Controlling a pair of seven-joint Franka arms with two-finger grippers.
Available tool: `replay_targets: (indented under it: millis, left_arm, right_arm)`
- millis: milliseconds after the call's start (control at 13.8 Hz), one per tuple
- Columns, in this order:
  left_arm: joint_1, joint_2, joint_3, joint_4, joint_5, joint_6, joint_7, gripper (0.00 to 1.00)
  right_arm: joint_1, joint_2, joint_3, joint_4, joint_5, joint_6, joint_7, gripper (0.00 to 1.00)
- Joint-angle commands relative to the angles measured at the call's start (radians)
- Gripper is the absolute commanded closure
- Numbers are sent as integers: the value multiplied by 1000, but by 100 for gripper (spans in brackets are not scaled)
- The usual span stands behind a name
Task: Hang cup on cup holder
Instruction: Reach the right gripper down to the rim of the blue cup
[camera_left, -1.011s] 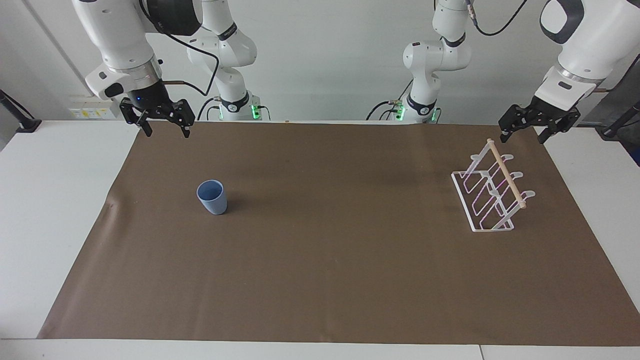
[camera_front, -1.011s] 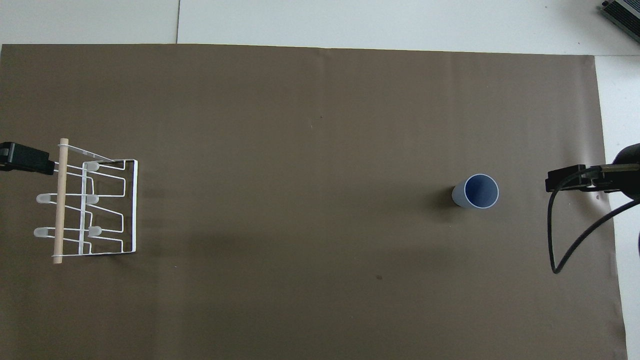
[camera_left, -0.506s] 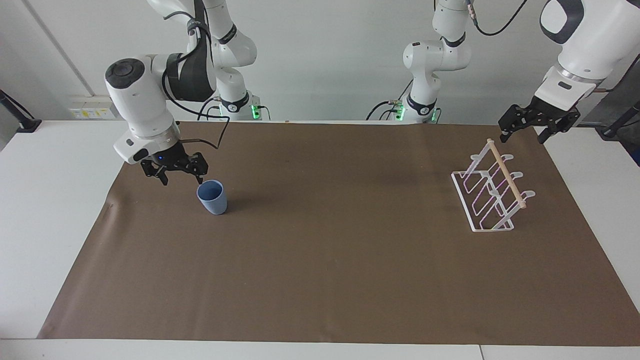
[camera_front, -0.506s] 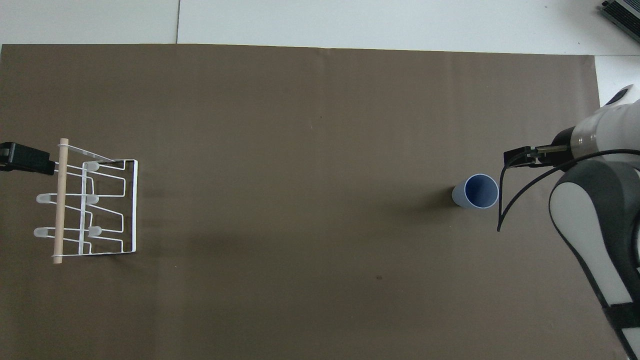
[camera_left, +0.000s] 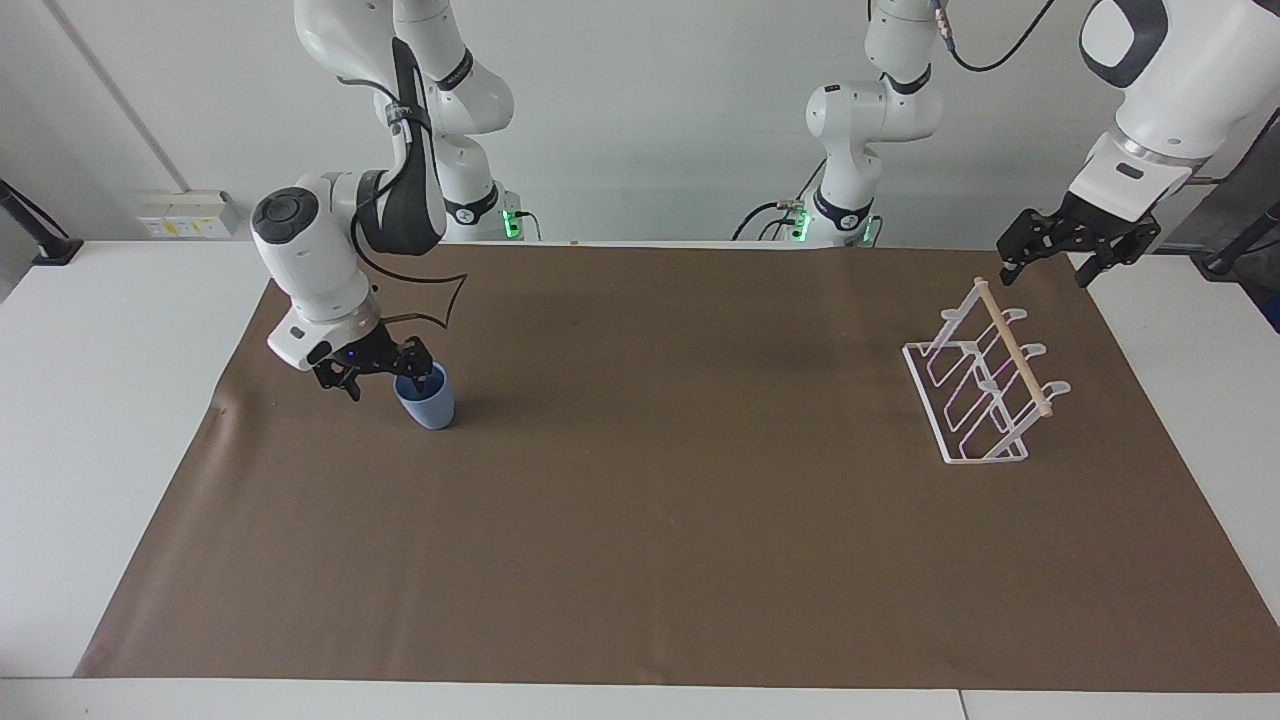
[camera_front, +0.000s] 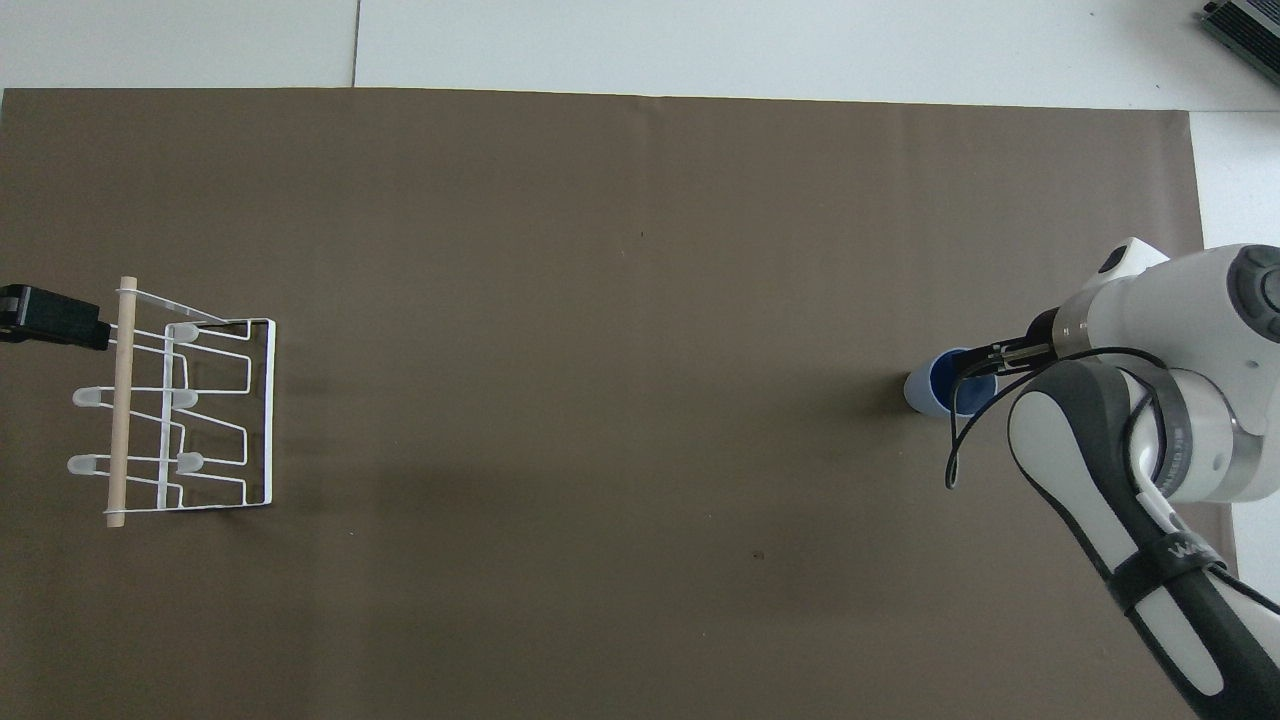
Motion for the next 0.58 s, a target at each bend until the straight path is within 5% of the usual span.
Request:
replay_targets:
  millis: [0,72,217,361,506]
  left_arm:
    - [3,-8,-2,-2,-2,-15,-9,0]
    - [3,-8,-2,-2,-2,-15,-9,0]
    - [3,-8,-2,-2,-2,-16,-9,0]
    - [3,-8,-2,-2,-2,-15,-9,0]
    - [3,-8,-2,-2,-2,-16,-9,0]
  right_arm:
    - [-12,-40,5,-60,23,44,-47,0]
    - [-11,-42,7,-61,23,44,-54,2]
    - [-9,-40,7,-57,23,35,-68,37]
    - [-11,-40,7,-49,25,16,-73,59]
    - [-8,-40,7,-49,36,13,-71,100]
